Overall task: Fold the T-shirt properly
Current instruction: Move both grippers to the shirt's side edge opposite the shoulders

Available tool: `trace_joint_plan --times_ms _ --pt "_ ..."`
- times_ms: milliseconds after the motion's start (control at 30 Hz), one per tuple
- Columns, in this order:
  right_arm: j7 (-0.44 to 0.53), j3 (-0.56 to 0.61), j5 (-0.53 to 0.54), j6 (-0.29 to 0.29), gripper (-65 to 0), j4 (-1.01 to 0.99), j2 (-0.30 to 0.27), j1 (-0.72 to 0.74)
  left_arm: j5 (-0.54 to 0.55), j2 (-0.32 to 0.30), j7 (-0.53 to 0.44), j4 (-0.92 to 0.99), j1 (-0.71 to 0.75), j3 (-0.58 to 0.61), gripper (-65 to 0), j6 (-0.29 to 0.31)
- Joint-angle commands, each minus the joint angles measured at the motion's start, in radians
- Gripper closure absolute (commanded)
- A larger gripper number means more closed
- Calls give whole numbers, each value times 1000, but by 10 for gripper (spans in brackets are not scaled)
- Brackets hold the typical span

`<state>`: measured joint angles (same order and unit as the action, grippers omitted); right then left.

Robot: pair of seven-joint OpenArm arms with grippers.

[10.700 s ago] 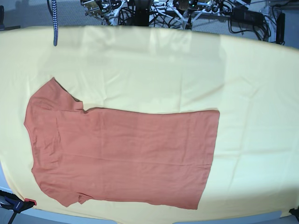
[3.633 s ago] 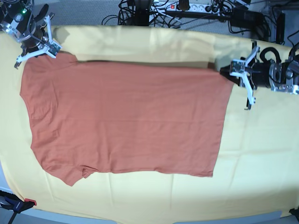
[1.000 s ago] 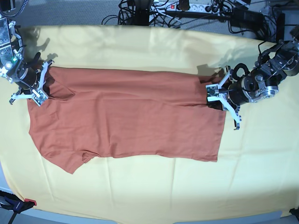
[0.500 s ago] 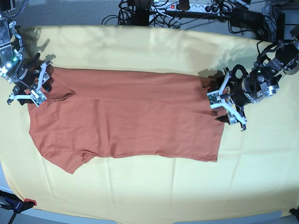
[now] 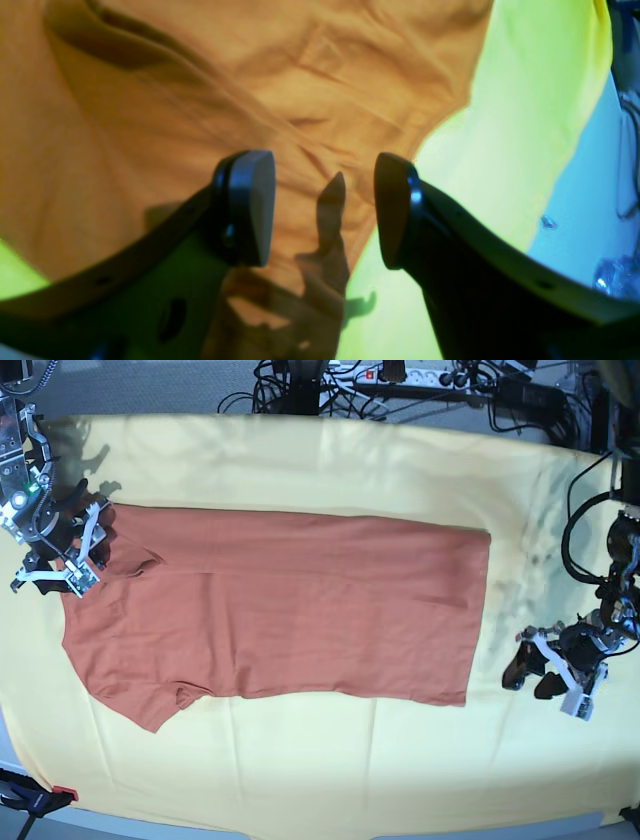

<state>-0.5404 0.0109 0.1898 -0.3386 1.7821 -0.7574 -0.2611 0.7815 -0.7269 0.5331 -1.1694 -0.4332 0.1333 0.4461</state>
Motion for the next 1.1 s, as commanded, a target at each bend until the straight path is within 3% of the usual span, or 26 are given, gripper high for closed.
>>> trace_joint_plan --times_ms 0,233,333,467,633,733,900,1067 --pt "17 -14 -5 11 -343 17 -21 12 29 14 -21 55 -51 -18 -403 31" --pt "12 -13 -5 15 -343 17 -21 11 18 195 -97 470 -232 -19 -403 148" --pt "4 -13 -5 23 -343 17 -21 11 -95 257 -163 540 -269 -19 -403 141" --pt "1 -13 -4 27 -343 17 -21 12 -174 334 -168 581 -273 -16 -403 84" --pt "2 -13 -5 29 -343 17 -22 15 -201 392 -165 623 -256 -16 -399 105" --pt "2 -13 -4 29 -343 17 -21 18 -193 393 -164 621 -257 -16 -310 111" --pt "59 -13 -4 65 -343 17 -18 24 -178 383 -167 621 -261 -17 0 108" --pt "96 -13 -4 154 -343 1 11 92 -150 375 -166 621 -261 -17 0 108"
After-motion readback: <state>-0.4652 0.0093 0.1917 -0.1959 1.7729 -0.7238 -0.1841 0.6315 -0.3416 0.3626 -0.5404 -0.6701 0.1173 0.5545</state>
